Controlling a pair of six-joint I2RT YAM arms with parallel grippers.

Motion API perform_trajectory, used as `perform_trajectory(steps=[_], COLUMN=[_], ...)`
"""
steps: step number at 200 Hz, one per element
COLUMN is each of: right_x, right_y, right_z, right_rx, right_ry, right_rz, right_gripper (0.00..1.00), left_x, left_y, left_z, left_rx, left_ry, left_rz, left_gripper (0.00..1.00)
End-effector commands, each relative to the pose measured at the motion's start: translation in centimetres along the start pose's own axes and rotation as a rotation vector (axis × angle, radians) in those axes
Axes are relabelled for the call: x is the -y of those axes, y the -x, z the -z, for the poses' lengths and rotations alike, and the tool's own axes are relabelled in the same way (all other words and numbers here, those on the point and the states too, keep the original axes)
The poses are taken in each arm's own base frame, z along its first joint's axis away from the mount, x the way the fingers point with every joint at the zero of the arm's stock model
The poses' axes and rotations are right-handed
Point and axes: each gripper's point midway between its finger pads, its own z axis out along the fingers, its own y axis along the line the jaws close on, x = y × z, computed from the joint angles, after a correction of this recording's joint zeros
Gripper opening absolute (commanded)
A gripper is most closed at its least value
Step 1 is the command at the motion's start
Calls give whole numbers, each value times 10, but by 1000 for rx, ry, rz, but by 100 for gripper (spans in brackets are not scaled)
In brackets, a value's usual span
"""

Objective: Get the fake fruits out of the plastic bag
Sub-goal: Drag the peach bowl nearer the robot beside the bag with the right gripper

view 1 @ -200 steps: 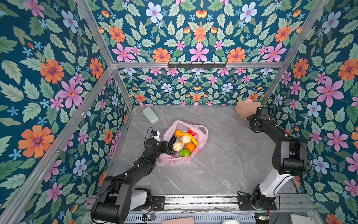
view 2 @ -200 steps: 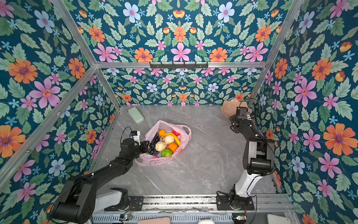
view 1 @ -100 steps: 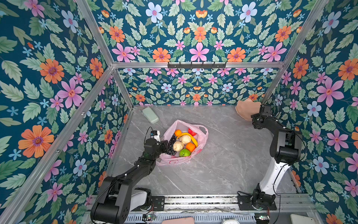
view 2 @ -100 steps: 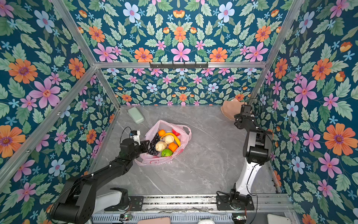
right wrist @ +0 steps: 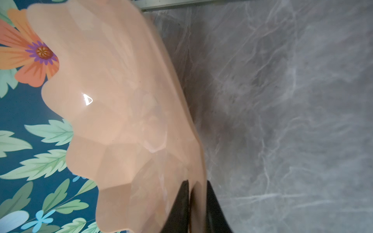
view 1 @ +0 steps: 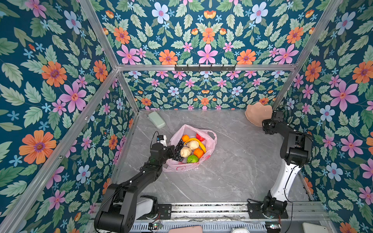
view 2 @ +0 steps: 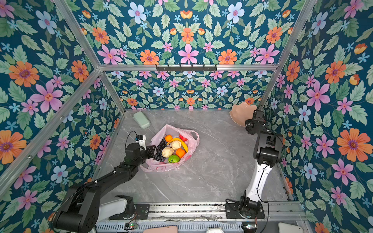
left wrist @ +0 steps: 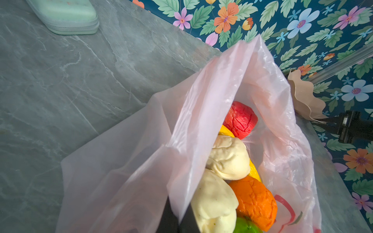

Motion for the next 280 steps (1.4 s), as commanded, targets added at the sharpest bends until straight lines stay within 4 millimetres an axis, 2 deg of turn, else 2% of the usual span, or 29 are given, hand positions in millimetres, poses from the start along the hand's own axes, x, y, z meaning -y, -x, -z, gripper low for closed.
perform_trajectory(steps=[1, 33, 63, 99, 128, 167, 171, 240, 280], right_x=[-3, 0, 2, 17, 39, 84, 80, 141, 175], right_y=[-7, -13, -21, -48, -67, -103, -104, -150, -169], right_z=[1, 9, 21, 38, 64, 96, 107, 179, 219], right_rx=[-37, -55, -77, -177, -230, -333, -332, -438, -480], right_ry=[29, 65, 91, 153, 157, 140, 164, 90, 70], right_rz=[-28, -58, -55, -67, -35, 14, 29, 204, 262], right_gripper=[7, 0, 0, 0, 0, 0, 0, 0, 0], left_x=[1, 2, 3, 0, 0, 0, 0, -6, -6], left_y=[-1, -2, 0, 0, 2, 2, 2, 3, 8], left_z=[-2, -2, 0, 0, 1, 1, 1, -6, -8], left_rx=[-14, -21, -18, -24, -22, -24, -23, -32, -30], left_ry=[5, 9, 18, 42, 47, 51, 52, 84, 96], left_rz=[-11, -19, -25, -18, -2, 12, 14, 33, 39], left_gripper=[0, 0, 0, 0, 0, 0, 0, 0, 0])
